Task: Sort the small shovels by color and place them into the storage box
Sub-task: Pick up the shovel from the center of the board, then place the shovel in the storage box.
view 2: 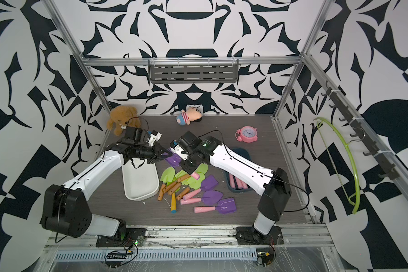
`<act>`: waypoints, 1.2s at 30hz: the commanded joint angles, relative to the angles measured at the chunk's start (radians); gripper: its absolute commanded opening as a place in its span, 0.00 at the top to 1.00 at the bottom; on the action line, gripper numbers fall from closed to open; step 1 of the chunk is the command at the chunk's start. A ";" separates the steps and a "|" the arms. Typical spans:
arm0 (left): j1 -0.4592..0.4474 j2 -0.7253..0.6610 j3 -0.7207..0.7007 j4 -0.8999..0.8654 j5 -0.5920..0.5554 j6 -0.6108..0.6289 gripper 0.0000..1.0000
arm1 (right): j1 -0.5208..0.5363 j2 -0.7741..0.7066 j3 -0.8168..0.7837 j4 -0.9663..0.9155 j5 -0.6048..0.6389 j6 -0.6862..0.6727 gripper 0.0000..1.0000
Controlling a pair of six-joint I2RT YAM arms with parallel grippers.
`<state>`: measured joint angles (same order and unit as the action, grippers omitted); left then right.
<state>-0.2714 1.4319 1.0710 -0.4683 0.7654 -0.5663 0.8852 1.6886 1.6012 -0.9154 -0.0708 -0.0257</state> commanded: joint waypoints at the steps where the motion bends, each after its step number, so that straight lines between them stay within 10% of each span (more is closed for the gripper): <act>1: -0.003 0.007 0.011 0.019 0.058 -0.013 1.00 | 0.000 0.004 0.041 0.004 0.004 -0.014 0.57; 5: -0.009 0.009 0.014 0.027 0.076 -0.018 1.00 | 0.001 0.030 0.053 -0.007 -0.018 -0.013 0.60; 11: -0.012 0.014 0.013 0.031 0.072 -0.005 0.98 | -0.001 0.024 0.055 -0.016 0.012 -0.012 1.00; 16: -0.014 0.031 0.017 0.035 0.031 0.058 0.38 | -0.056 -0.042 -0.020 -0.017 0.057 0.045 1.00; 20: -0.032 0.058 0.031 0.006 -0.024 0.160 0.21 | -0.186 -0.101 -0.134 -0.073 0.125 0.149 1.00; 27: -0.071 0.097 0.042 -0.018 -0.058 0.206 0.17 | -0.438 -0.162 -0.343 -0.098 0.133 0.267 1.00; 36: -0.071 0.108 0.040 -0.028 -0.069 0.232 0.17 | -0.489 -0.089 -0.410 -0.072 0.220 0.316 1.00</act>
<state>-0.3428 1.5314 1.0866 -0.4702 0.6994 -0.3653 0.4011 1.5810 1.2007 -1.0019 0.1081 0.2543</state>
